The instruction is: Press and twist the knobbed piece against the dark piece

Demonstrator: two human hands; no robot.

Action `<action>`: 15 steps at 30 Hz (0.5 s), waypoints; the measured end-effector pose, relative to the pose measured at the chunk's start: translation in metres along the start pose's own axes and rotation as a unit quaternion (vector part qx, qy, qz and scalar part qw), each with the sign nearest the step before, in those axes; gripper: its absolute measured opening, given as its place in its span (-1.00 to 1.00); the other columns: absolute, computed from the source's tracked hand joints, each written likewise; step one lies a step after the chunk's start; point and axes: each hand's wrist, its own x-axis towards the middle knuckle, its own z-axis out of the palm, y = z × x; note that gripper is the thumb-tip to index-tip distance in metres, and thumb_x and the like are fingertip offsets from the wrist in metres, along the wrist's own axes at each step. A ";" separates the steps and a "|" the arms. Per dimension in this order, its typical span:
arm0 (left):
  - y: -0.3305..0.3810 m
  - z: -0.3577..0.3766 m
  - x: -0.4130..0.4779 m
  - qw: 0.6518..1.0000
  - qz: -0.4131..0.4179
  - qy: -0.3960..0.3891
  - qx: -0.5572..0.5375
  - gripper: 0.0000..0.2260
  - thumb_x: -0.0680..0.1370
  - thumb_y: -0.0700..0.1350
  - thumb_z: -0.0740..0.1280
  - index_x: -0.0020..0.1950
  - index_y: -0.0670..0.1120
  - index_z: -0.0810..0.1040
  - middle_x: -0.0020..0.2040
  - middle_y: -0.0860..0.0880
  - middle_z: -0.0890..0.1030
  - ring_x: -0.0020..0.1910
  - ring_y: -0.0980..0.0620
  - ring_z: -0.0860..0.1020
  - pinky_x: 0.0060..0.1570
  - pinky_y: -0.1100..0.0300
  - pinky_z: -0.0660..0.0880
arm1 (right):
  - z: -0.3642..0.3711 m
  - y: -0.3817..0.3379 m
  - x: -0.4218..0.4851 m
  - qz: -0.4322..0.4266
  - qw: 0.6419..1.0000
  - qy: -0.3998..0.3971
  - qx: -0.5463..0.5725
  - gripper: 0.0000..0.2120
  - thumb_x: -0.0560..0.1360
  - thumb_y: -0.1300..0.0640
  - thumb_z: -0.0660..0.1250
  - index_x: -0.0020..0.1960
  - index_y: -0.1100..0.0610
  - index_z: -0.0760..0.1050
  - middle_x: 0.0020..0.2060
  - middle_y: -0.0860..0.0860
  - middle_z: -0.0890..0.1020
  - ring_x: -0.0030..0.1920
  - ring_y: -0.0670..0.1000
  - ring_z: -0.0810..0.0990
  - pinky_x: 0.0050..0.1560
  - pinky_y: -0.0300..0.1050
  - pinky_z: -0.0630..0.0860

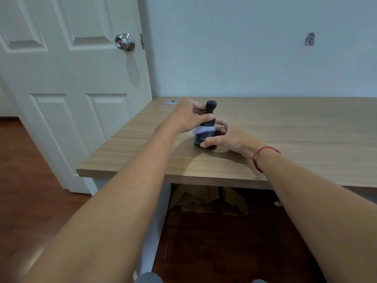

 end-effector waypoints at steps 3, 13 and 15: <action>0.003 -0.003 -0.001 0.999 -0.016 -0.031 -0.012 -0.79 0.50 -0.19 0.43 0.13 -0.16 0.64 0.02 -0.18 0.70 -0.06 0.03 0.66 0.11 0.07 0.60 | -0.001 -0.001 0.000 0.002 1.000 -0.006 0.003 0.04 0.17 0.04 0.62 0.53 0.03 0.18 0.37 -0.04 0.51 0.37 0.02 0.43 0.47 0.04 0.25; 0.000 0.004 0.007 0.999 -0.031 0.006 0.027 -0.80 0.49 -0.15 0.44 0.07 -0.21 0.66 -0.02 -0.16 0.71 -0.07 0.04 0.64 0.15 -0.03 0.57 | -0.002 0.001 0.002 0.006 1.000 -0.003 0.018 -0.01 0.26 0.11 0.60 0.54 0.10 0.15 0.42 -0.03 0.45 0.41 -0.01 0.39 0.42 -0.08 0.25; -0.003 0.005 0.007 0.999 -0.037 0.005 0.014 -0.81 0.50 -0.15 0.43 0.07 -0.18 0.66 -0.02 -0.15 0.71 -0.06 0.03 0.64 0.17 -0.04 0.56 | -0.001 0.002 0.002 0.004 1.000 -0.007 0.020 0.01 0.23 0.11 0.61 0.54 0.10 0.15 0.42 -0.04 0.47 0.43 0.00 0.39 0.47 -0.03 0.23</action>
